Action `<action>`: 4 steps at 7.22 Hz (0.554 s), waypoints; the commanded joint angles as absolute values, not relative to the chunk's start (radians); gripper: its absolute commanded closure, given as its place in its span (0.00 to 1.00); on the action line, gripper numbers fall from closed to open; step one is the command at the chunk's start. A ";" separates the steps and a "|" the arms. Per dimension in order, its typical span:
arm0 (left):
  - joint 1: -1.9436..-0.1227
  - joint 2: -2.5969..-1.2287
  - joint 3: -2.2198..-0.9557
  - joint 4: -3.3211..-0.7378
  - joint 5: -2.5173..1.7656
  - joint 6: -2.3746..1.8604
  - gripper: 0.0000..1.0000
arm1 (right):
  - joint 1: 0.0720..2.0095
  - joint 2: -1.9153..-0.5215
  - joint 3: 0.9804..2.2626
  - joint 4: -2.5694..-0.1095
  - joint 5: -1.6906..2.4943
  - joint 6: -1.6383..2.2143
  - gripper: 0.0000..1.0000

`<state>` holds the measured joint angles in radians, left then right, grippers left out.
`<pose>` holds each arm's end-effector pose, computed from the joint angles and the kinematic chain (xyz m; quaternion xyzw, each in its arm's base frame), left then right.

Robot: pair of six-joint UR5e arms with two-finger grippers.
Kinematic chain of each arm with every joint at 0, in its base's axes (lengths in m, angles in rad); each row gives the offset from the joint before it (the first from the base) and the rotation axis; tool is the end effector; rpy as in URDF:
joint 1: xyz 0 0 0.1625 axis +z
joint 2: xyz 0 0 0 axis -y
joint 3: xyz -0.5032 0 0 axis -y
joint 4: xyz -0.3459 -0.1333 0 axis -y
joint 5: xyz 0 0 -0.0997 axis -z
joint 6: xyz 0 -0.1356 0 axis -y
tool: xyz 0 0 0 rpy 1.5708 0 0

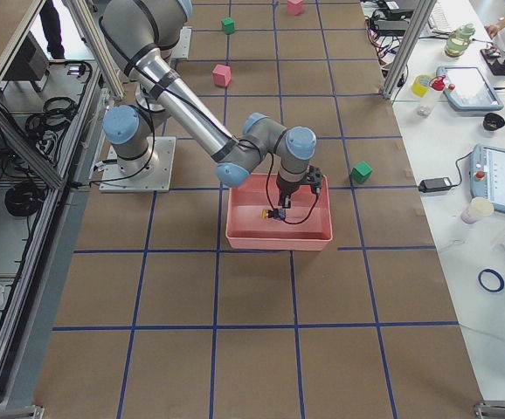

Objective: Align button upright
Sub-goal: 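Close the right gripper on the switch body and adjust the grip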

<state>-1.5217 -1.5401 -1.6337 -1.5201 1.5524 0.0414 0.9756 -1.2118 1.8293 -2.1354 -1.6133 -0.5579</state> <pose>-0.1144 -0.4386 0.5206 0.0038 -0.9999 0.0097 0.0088 -0.2034 -0.5279 0.2928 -0.0181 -0.9993 -0.0337 0.0034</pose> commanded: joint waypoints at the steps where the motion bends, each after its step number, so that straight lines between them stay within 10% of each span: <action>1: -1.522 -1.540 -1.634 -1.520 1.552 0.041 0.00 | 0.976 -1.212 1.838 -2.137 -1.606 -0.557 0.82; 4: -1.522 -1.540 -1.635 -1.522 1.554 0.041 0.00 | 0.976 -1.212 1.824 -2.175 -1.595 -0.558 0.64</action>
<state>-1.5217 -1.5401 -1.6341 -1.5215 1.5534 0.0414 0.9756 -1.2118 1.8280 -2.1522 -1.6009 -0.5588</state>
